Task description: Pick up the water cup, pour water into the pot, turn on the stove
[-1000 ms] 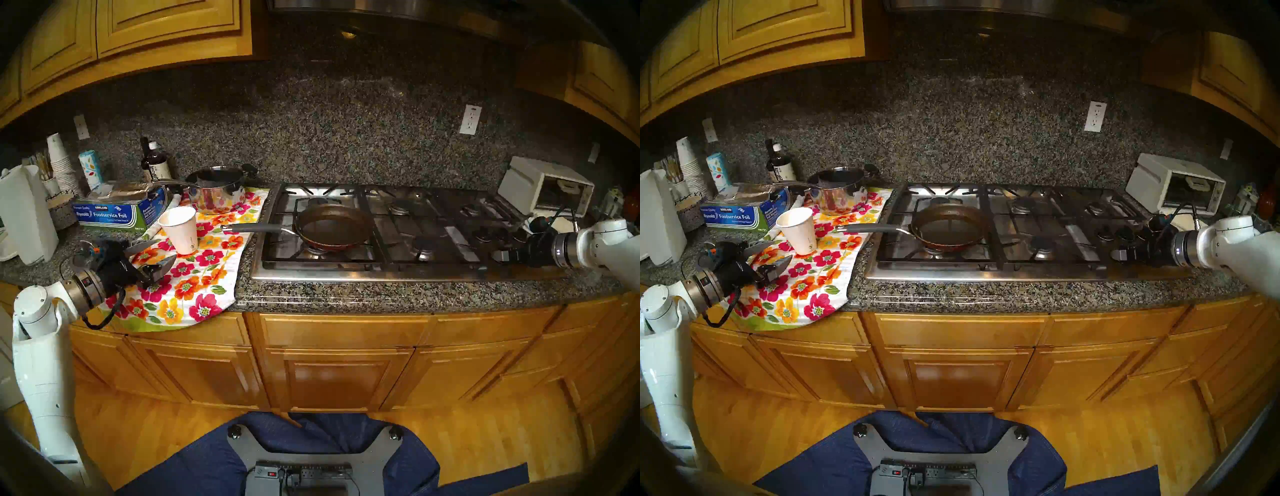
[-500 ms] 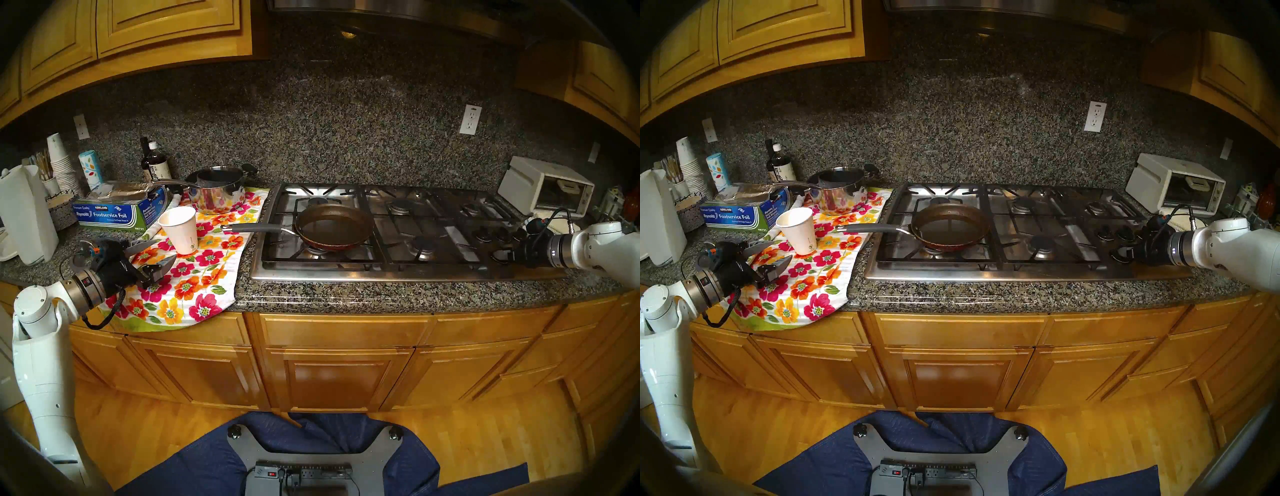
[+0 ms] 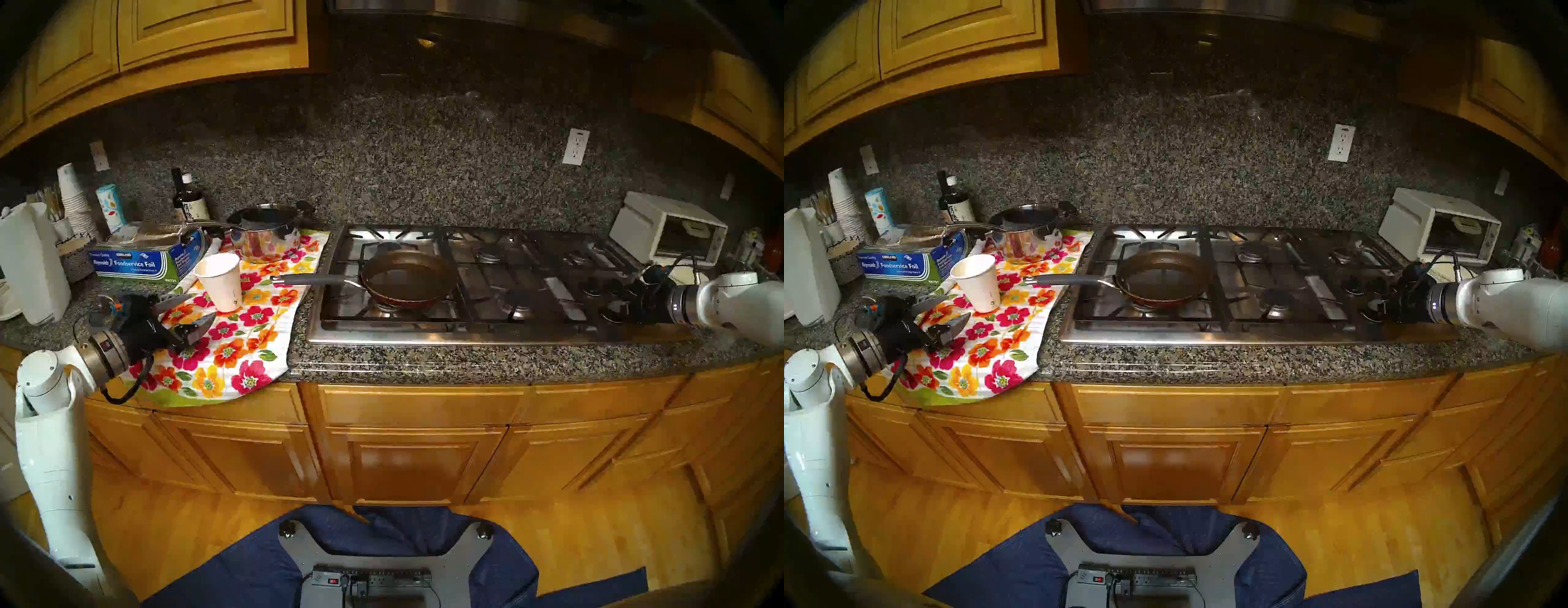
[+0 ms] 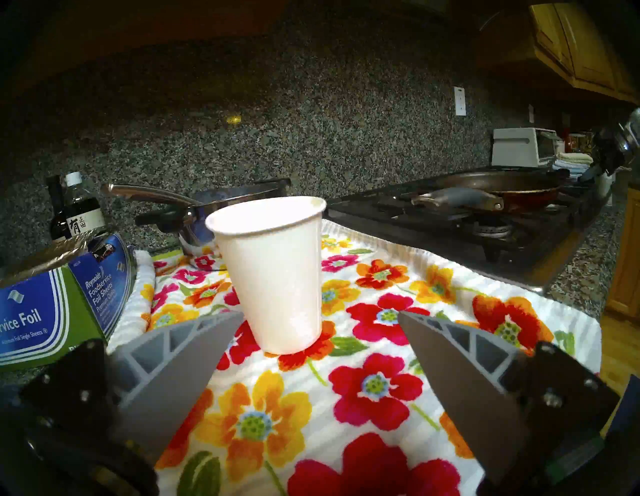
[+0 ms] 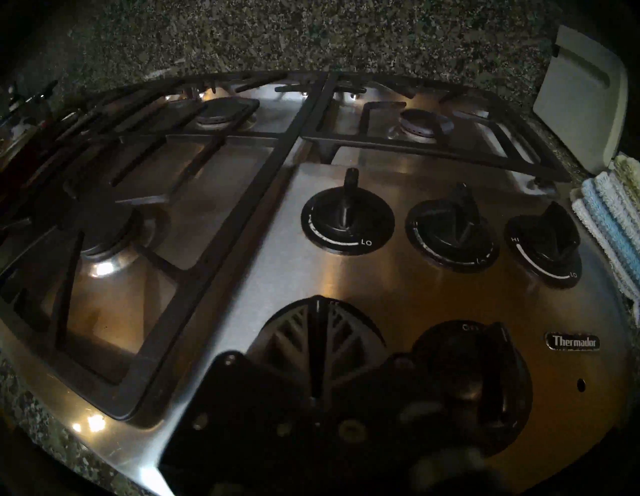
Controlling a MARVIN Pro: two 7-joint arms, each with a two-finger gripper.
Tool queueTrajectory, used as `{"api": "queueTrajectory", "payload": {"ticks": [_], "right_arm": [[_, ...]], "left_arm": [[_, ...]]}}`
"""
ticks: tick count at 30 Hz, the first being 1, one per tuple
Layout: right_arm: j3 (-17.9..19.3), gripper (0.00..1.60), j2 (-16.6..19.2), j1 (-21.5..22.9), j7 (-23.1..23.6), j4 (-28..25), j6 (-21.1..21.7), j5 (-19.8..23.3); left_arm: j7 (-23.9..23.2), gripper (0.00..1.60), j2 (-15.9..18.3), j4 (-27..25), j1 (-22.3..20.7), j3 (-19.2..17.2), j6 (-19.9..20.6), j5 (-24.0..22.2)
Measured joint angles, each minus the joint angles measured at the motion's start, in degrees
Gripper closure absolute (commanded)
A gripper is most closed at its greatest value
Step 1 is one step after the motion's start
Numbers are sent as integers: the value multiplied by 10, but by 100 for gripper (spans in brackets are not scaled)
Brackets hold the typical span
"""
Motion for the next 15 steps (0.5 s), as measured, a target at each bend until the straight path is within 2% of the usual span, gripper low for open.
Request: {"api": "queueTrajectory", "payload": {"ticks": [6, 15], "right_arm": [[2, 160, -11, -15, 16, 15, -13, 2], [-17, 160, -12, -4, 49, 24, -35, -40]], "left_arm": [[0, 0, 0, 0, 0, 0, 0, 0], [0, 0, 0, 0, 0, 0, 0, 0]]}}
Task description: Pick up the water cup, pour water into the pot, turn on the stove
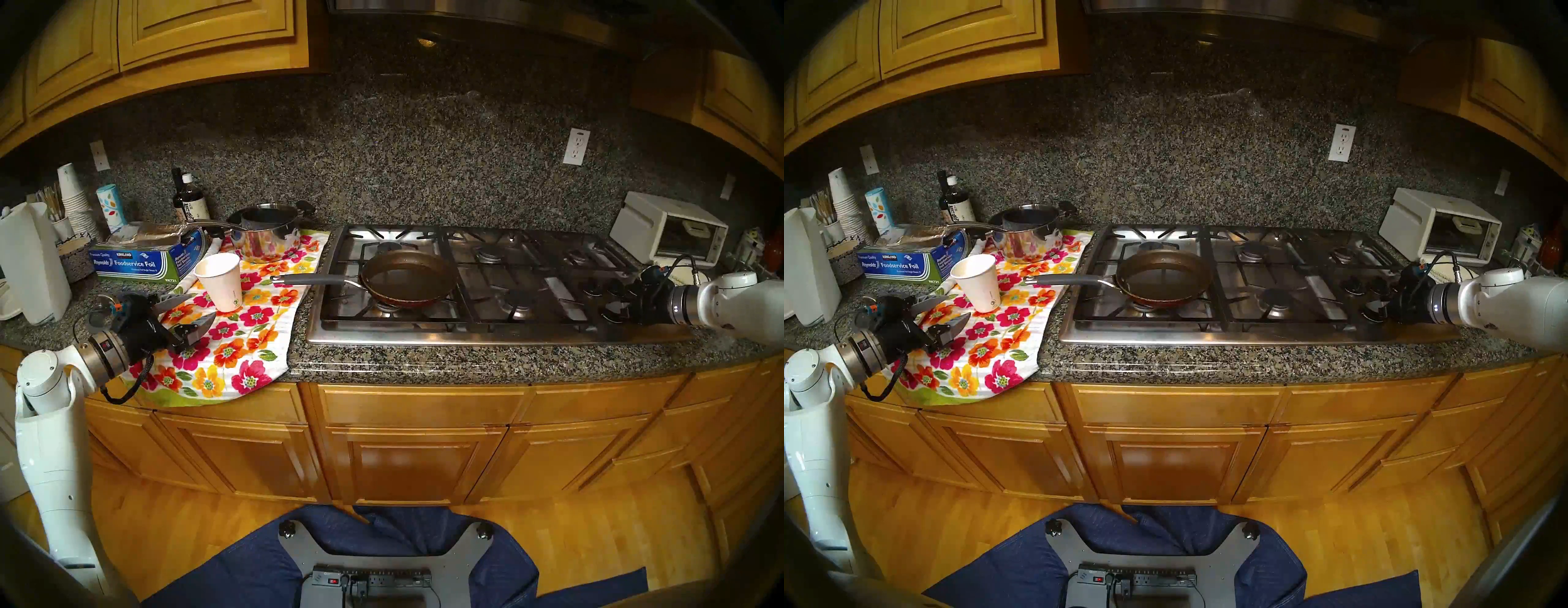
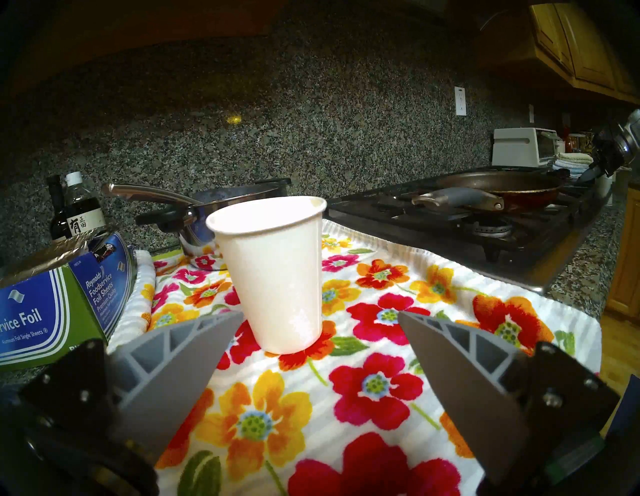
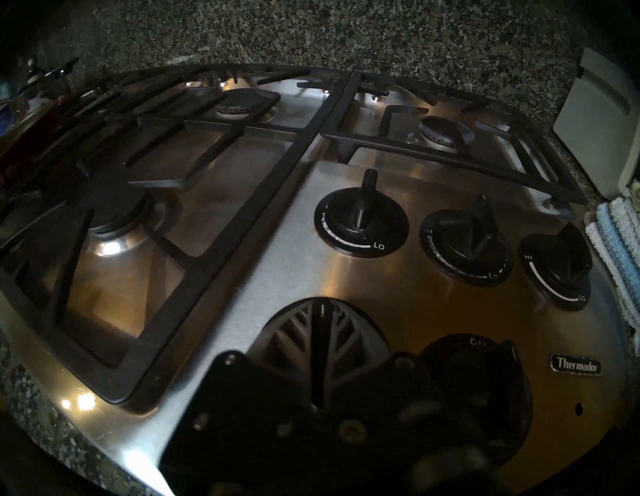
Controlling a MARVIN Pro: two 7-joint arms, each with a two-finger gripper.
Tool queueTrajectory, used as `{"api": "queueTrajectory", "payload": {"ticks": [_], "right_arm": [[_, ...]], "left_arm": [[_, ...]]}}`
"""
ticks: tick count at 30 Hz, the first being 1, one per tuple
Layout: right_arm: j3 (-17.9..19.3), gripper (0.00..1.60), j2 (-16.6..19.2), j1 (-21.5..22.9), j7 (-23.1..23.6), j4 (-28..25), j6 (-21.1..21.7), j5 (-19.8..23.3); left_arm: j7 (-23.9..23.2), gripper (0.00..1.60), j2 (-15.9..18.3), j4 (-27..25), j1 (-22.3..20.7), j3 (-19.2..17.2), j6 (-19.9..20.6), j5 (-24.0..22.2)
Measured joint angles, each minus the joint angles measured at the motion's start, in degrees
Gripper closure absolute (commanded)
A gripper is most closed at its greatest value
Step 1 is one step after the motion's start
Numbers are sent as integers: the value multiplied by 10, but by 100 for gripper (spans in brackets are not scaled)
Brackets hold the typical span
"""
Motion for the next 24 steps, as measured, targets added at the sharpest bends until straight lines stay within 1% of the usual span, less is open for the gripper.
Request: {"api": "queueTrajectory", "payload": {"ticks": [5, 12, 17, 24], "right_arm": [[-13, 160, 3, 10, 24, 6, -23, -31], [-29, 160, 5, 12, 60, 22, -77, -71], [-30, 160, -4, -2, 74, 38, -106, -77], [-25, 160, -18, -24, 87, 58, -133, -78]], "left_arm": [[0, 0, 0, 0, 0, 0, 0, 0], [0, 0, 0, 0, 0, 0, 0, 0], [0, 0, 0, 0, 0, 0, 0, 0], [0, 0, 0, 0, 0, 0, 0, 0]]}}
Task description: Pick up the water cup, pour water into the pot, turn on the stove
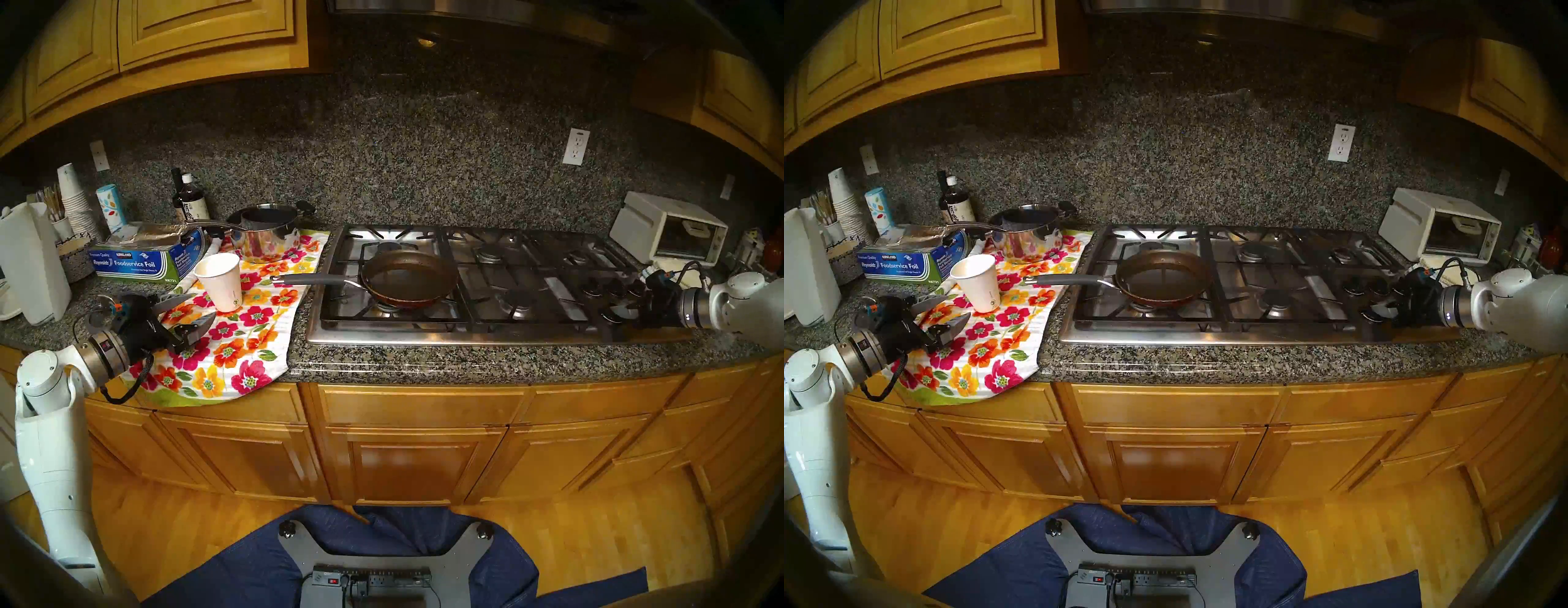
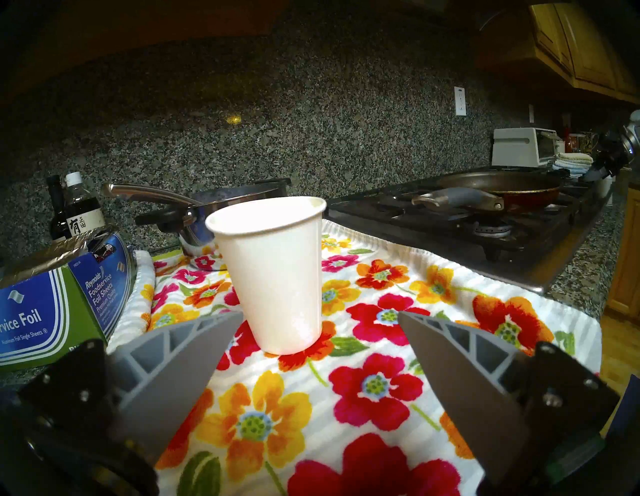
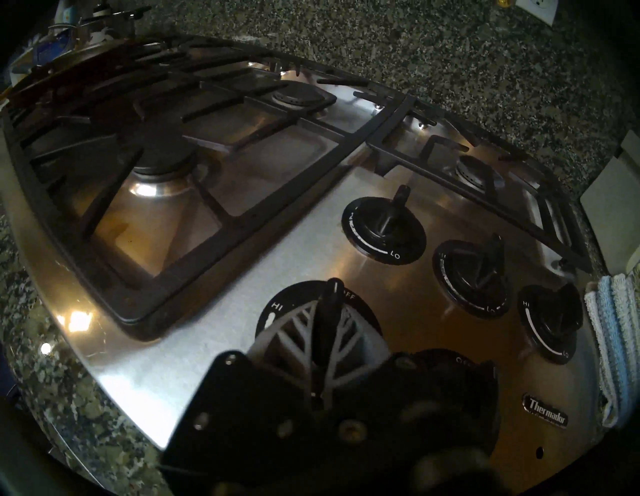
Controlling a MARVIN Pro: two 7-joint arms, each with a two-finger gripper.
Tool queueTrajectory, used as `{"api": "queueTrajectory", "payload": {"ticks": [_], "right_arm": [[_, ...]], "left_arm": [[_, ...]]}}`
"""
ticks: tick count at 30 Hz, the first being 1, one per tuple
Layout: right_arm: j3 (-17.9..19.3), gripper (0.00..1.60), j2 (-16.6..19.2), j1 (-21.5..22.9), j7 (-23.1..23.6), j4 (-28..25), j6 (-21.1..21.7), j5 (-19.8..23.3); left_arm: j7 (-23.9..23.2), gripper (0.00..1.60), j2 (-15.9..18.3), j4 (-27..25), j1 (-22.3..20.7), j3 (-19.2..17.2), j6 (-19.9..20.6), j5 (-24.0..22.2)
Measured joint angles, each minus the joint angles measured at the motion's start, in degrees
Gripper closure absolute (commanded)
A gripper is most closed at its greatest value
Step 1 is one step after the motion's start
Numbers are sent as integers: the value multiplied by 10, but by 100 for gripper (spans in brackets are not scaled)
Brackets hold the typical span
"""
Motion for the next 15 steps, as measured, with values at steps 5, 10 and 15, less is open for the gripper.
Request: {"api": "queueTrajectory", "payload": {"ticks": [5, 10, 15], "right_arm": [[3, 160, -8, -14, 12, 16, -21, -4], [12, 160, -8, -31, 35, 34, -40, 3], [14, 160, -11, -43, 52, 49, -61, 5]], "left_arm": [[0, 0, 0, 0, 0, 0, 0, 0], [0, 0, 0, 0, 0, 0, 0, 0], [0, 0, 0, 0, 0, 0, 0, 0]]}}
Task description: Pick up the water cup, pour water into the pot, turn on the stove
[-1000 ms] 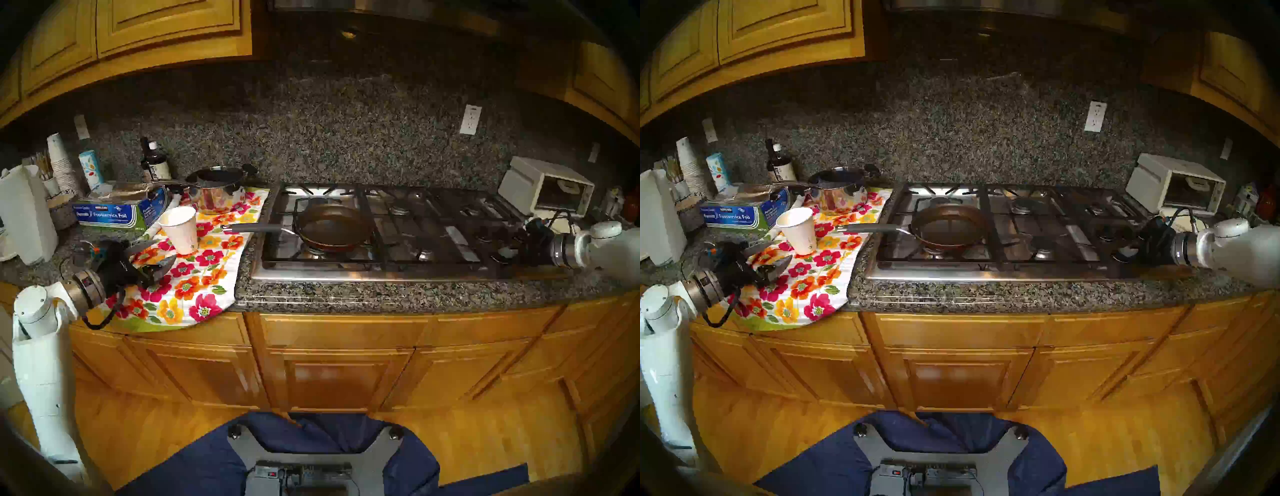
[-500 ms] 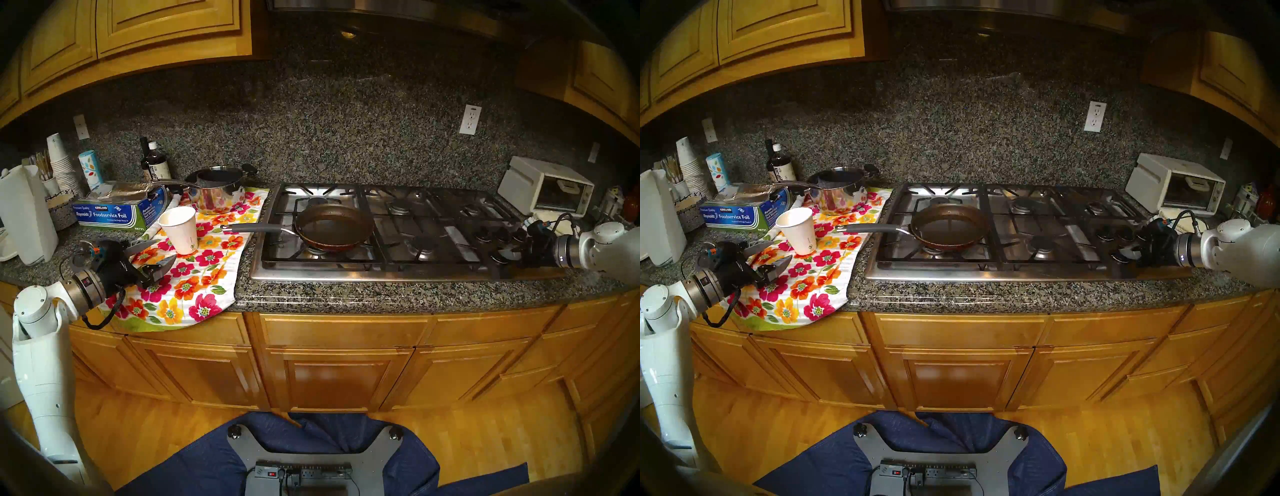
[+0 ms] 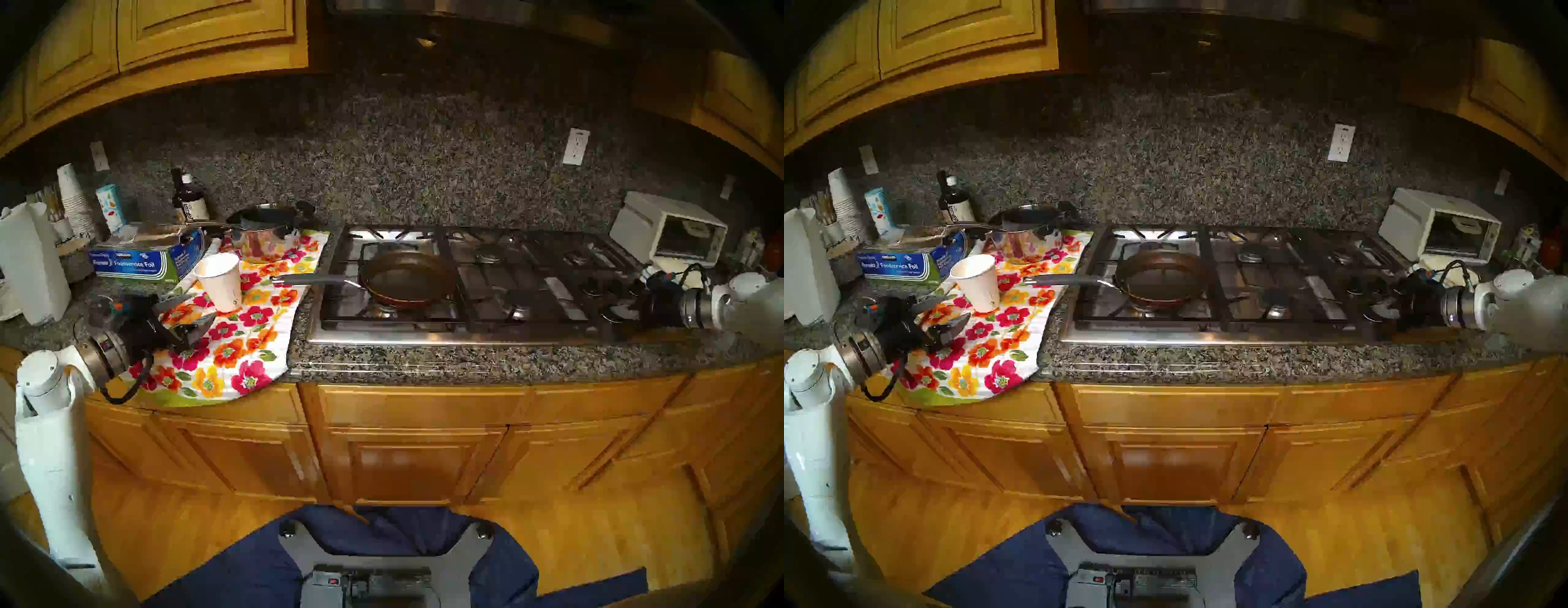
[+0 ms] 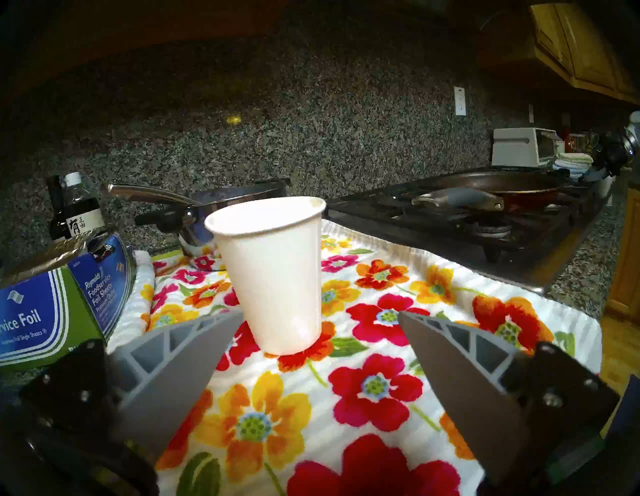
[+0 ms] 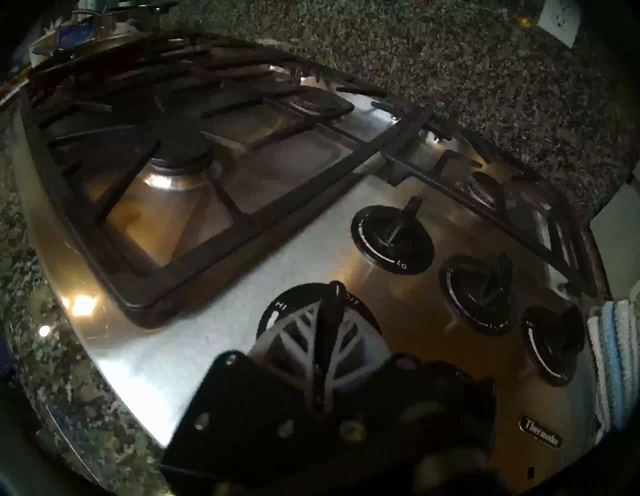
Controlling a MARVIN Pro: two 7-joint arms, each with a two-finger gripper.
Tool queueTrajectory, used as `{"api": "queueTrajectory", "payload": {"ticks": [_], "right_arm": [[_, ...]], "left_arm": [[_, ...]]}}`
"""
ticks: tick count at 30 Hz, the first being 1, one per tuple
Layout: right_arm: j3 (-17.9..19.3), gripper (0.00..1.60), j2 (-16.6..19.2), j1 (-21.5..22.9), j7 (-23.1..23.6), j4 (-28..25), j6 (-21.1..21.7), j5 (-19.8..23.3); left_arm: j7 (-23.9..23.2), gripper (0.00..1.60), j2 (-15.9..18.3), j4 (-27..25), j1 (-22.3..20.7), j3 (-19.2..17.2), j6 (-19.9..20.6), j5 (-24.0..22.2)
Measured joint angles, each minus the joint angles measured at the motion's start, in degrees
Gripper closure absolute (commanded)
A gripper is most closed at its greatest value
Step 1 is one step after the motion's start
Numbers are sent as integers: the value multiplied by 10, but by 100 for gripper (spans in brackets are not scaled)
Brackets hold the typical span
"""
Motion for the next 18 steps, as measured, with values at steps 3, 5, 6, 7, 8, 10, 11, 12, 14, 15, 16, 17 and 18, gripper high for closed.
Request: {"api": "queueTrajectory", "payload": {"ticks": [3, 5, 6, 7, 8, 10, 11, 12, 14, 15, 16, 17, 18], "right_arm": [[-1, 160, -5, -4, 5, 7, -14, -10], [-2, 160, -8, -6, 8, 12, -22, -17], [-2, 160, -11, -8, 9, 15, -29, -24], [-3, 160, -14, -9, 12, 20, -37, -31], [-4, 160, -16, -9, 13, 22, -41, -35], [-6, 160, -21, -11, 16, 28, -52, -47], [-7, 160, -23, -11, 17, 30, -55, -49], [-8, 160, -25, -12, 19, 33, -61, -55], [-10, 160, -29, -12, 21, 38, -70, -64], [-12, 160, -32, -13, 23, 41, -76, -70], [-13, 160, -34, -13, 25, 44, -81, -74], [-14, 160, -36, -13, 26, 46, -85, -77], [-16, 160, -38, -13, 27, 48, -91, -82]], "left_arm": [[0, 0, 0, 0, 0, 0, 0, 0], [0, 0, 0, 0, 0, 0, 0, 0], [0, 0, 0, 0, 0, 0, 0, 0], [0, 0, 0, 0, 0, 0, 0, 0], [0, 0, 0, 0, 0, 0, 0, 0], [0, 0, 0, 0, 0, 0, 0, 0], [0, 0, 0, 0, 0, 0, 0, 0], [0, 0, 0, 0, 0, 0, 0, 0], [0, 0, 0, 0, 0, 0, 0, 0], [0, 0, 0, 0, 0, 0, 0, 0], [0, 0, 0, 0, 0, 0, 0, 0], [0, 0, 0, 0, 0, 0, 0, 0], [0, 0, 0, 0, 0, 0, 0, 0]]}}
